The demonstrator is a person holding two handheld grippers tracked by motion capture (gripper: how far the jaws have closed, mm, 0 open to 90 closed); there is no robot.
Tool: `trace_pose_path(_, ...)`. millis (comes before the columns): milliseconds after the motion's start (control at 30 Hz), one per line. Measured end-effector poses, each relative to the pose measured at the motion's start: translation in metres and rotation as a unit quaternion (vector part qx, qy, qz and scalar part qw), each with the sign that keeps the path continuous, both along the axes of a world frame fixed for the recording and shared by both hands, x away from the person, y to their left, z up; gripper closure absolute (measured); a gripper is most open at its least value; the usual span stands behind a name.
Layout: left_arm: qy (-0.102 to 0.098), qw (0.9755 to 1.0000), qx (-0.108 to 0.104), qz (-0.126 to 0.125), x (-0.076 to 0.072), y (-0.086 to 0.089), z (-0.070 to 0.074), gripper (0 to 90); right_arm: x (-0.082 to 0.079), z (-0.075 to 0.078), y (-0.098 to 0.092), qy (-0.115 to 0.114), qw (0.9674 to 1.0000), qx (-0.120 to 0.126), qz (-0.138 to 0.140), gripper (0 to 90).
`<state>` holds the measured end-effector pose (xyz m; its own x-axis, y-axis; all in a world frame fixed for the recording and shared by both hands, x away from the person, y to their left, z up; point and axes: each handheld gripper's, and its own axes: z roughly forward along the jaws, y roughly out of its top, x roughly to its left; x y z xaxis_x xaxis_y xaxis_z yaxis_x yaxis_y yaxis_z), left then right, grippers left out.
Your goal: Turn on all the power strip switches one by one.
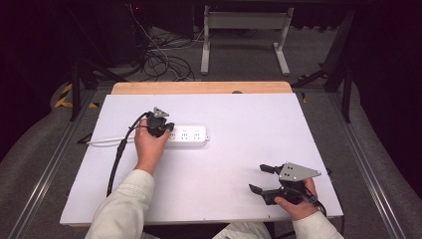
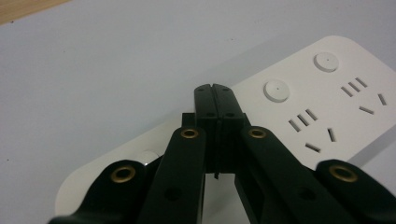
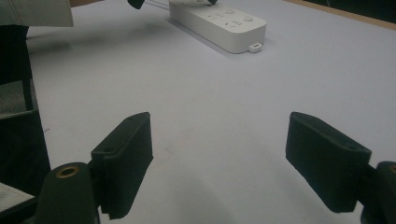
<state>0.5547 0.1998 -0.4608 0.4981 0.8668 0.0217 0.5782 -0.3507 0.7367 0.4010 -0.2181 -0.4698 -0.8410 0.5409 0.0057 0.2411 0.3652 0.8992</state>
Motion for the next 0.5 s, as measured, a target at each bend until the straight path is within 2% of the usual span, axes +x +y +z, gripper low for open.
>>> trace_pose_path(200, -0.001, 1.0, -0.002, 0.003, 0.0001, 0.001, -0.0012, 90.0, -0.0001, 0.0001, -0.0002, 0.0, 1.0, 0.0, 0.0, 23.4)
trace_pose_path(500, -0.003, 1.0, 0.008, 0.002, -0.0004, -0.0006, -0.0014, 90.0, 0.0004, -0.0005, -0.0001, 0.001, 1.0, -0.002, 0.0, 23.3)
